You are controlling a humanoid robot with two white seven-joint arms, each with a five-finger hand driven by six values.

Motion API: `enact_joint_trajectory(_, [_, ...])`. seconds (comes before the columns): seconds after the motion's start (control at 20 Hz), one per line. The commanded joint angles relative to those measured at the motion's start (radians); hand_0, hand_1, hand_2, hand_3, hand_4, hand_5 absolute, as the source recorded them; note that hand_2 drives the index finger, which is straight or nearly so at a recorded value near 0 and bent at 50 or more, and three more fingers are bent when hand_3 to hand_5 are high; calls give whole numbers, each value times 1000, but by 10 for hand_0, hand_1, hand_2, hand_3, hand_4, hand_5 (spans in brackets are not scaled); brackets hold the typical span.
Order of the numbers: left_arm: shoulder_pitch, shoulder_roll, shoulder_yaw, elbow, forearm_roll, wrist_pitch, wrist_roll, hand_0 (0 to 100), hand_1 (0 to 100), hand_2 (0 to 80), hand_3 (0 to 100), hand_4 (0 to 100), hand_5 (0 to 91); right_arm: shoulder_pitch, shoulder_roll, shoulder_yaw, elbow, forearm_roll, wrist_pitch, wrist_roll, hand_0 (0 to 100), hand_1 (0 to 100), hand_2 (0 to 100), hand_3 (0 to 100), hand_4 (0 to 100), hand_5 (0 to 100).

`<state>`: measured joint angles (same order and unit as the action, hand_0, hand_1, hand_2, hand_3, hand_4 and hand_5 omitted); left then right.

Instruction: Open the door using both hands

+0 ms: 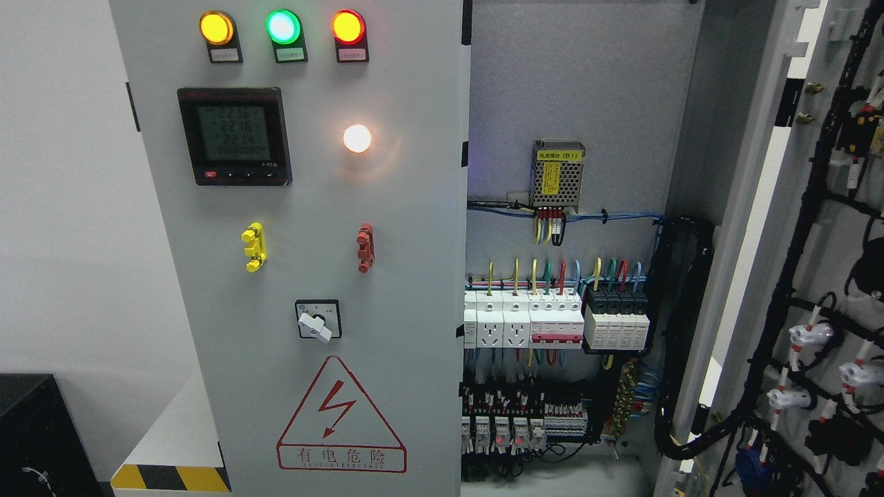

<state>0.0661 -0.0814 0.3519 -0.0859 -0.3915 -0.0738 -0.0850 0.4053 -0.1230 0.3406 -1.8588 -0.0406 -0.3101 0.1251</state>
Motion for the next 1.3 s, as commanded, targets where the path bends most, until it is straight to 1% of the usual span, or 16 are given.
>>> enact_joint_trajectory(0.0, [-3,-15,-36,17,0,0,1,0,0,0,0,0,0,-228,72,37,-229,2,8,-4,0,0,0,0,0,0])
enact_joint_trajectory(0.1, [-3,-15,-34,18,0,0,1,0,0,0,0,0,0,-307,109,-21,-227,-1,20,-5,0,0,0,0,0,0])
enact_joint_trajectory(0.15, [-3,-15,-34,18,0,0,-1,0,0,0,0,0,0,-342,121,-38,-227,-2,48,-7,0,0,0,0,0,0])
enact_joint_trajectory(0.2, [-3,-15,-36,18,0,0,-1,0,0,0,0,0,0,-380,134,-48,-227,-4,92,-7,0,0,0,0,0,0])
enact_joint_trajectory(0.3, [-3,-15,-36,18,0,0,-1,0,0,0,0,0,0,-451,150,-52,-224,-5,182,-7,0,0,0,0,0,0])
enact_joint_trajectory(0.35, [-3,-15,-36,18,0,0,1,0,0,0,0,0,0,-488,170,-52,-217,-7,219,-7,0,0,0,0,0,0])
enact_joint_trajectory(0.4, [-3,-15,-36,18,0,0,-1,0,0,0,0,0,0,-520,192,-52,-201,-7,242,-7,0,0,0,0,0,0])
enact_joint_trajectory(0.55, [-3,-15,-36,18,0,0,-1,0,0,0,0,0,0,-588,244,-55,-132,-5,255,-7,0,0,0,0,0,0])
enact_joint_trajectory(0.75, [-3,-15,-36,18,0,0,1,0,0,0,0,0,0,-692,256,-109,-36,-5,256,-7,0,0,0,0,0,0])
enact_joint_trajectory(0.85, [-3,-15,-36,18,0,0,-1,0,0,0,0,0,0,-761,256,-156,39,-5,256,-7,0,0,0,0,0,0])
enact_joint_trajectory(0.9, [-3,-15,-36,18,0,0,1,0,0,0,0,0,0,-788,256,-167,68,-5,256,-7,0,0,0,0,0,0])
enact_joint_trajectory(1.15, [-9,-15,-36,17,0,-4,-1,0,0,0,0,0,0,-904,256,-173,233,-5,261,-7,0,0,0,0,0,0])
enact_joint_trajectory(1.25, [-9,-15,-36,17,0,-4,-1,0,0,0,0,0,0,-937,255,-178,289,-5,302,-7,0,0,0,0,0,0])
